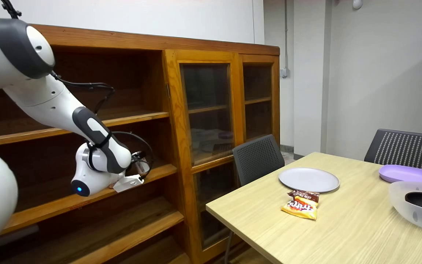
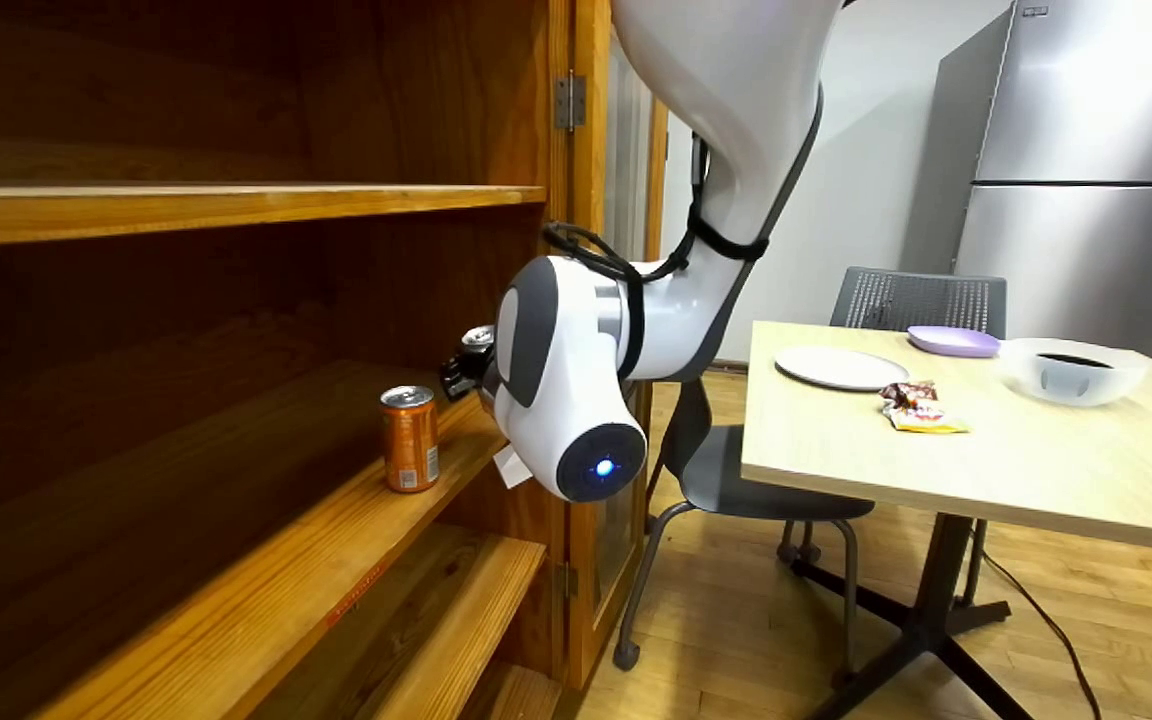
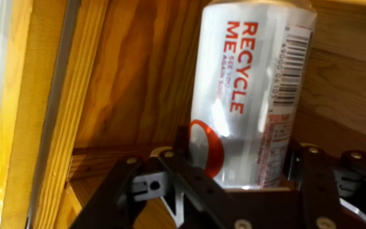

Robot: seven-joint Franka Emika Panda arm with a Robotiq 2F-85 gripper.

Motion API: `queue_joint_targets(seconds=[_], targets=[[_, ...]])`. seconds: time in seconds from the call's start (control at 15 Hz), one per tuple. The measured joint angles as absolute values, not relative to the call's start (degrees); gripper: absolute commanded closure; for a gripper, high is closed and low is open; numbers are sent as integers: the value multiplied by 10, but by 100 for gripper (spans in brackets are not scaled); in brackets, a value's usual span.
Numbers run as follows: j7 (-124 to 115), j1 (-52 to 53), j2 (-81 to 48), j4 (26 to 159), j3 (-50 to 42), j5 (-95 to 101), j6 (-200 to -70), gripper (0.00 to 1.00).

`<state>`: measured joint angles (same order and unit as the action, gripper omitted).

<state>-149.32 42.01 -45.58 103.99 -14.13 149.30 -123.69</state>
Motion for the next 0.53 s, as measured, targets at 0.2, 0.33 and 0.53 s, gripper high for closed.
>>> queue_joint_targets(seconds=[0.2,0.33,0.53], targets=[[-1493,418,-463,1033,-142,1493,-1237,60],[-1493,415,-471,1025,-142,1493,-1238,60],[-1493,411,-482,1012,-142,1493,-1239,60]])
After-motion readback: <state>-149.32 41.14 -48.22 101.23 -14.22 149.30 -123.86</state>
